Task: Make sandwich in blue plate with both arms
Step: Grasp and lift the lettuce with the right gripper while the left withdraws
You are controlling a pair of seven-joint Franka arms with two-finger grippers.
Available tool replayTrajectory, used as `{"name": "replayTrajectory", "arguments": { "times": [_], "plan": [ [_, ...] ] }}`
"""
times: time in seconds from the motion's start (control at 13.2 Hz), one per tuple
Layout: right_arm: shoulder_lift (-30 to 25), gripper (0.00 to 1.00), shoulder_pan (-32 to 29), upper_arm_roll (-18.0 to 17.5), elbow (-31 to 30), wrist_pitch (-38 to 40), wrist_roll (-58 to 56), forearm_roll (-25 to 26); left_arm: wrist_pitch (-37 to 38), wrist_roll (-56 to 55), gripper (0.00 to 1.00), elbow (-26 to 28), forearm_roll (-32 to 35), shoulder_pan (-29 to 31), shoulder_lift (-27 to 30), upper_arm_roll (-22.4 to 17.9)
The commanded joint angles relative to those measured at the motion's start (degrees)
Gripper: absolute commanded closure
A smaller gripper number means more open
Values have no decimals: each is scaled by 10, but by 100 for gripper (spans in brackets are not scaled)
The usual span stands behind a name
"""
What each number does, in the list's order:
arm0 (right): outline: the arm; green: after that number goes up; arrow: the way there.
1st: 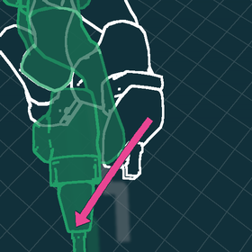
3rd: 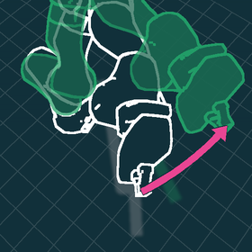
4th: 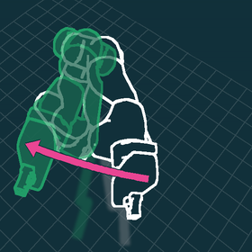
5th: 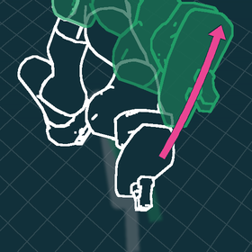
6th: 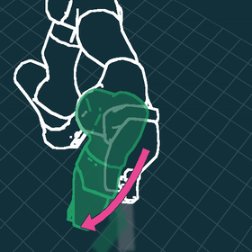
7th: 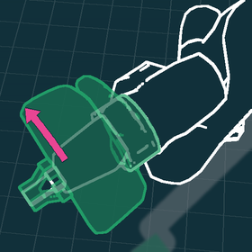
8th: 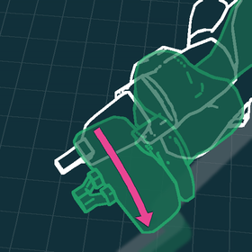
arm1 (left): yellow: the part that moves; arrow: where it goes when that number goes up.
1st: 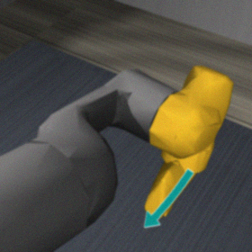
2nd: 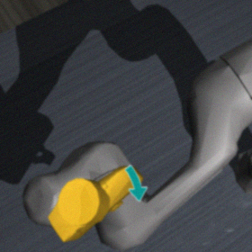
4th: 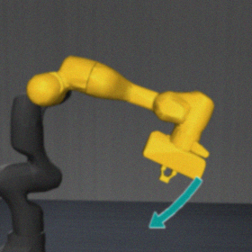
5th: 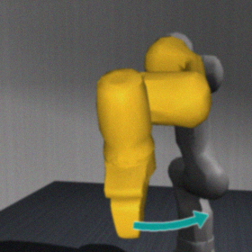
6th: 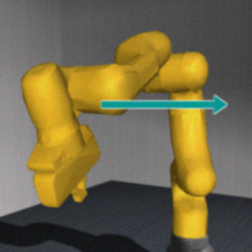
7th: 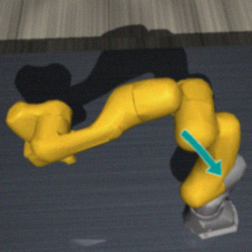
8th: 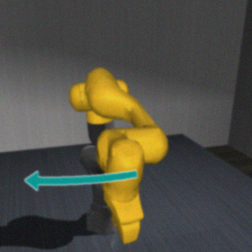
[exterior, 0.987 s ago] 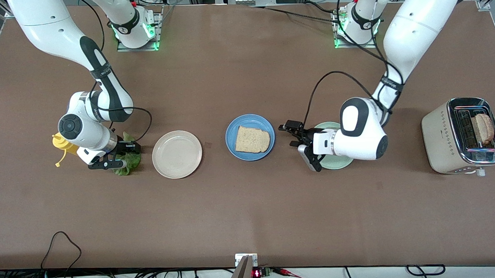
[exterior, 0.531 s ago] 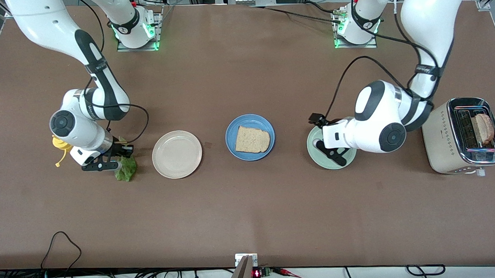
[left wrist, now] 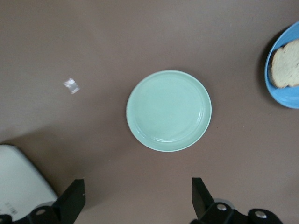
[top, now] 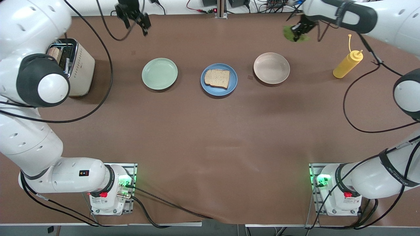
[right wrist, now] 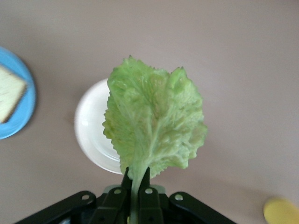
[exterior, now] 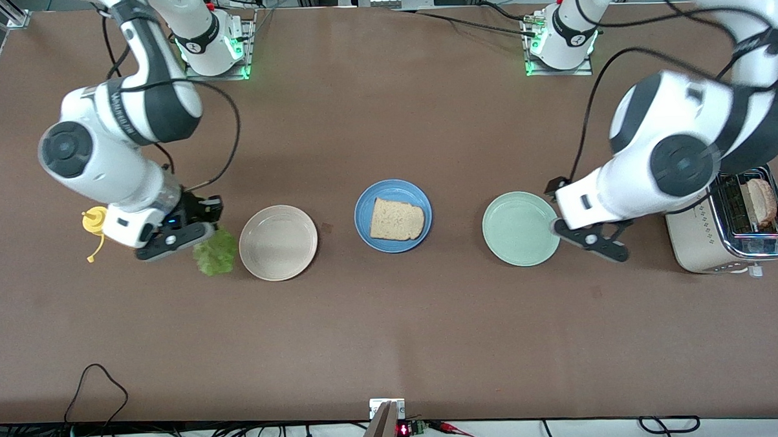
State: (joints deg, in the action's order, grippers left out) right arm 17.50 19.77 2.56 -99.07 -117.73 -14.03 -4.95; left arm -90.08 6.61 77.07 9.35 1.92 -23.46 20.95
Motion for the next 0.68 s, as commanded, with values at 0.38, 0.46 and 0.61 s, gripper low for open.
{"name": "replayTrajectory", "arguments": {
  "times": [0.38, 0.46, 0.61],
  "plan": [
    [185, 100, 148, -4, 204, 3, -251, -7, 31, -99, 0, 52, 3, 76, 130, 10],
    [210, 100, 161, -4, 228, 1, -290, -7, -15, -98, 0, 113, -23, 96, 165, 10],
    [248, 100, 184, -4, 277, -5, -325, -6, -75, -74, 0, 188, -84, 146, 214, 10]
  ]
}}
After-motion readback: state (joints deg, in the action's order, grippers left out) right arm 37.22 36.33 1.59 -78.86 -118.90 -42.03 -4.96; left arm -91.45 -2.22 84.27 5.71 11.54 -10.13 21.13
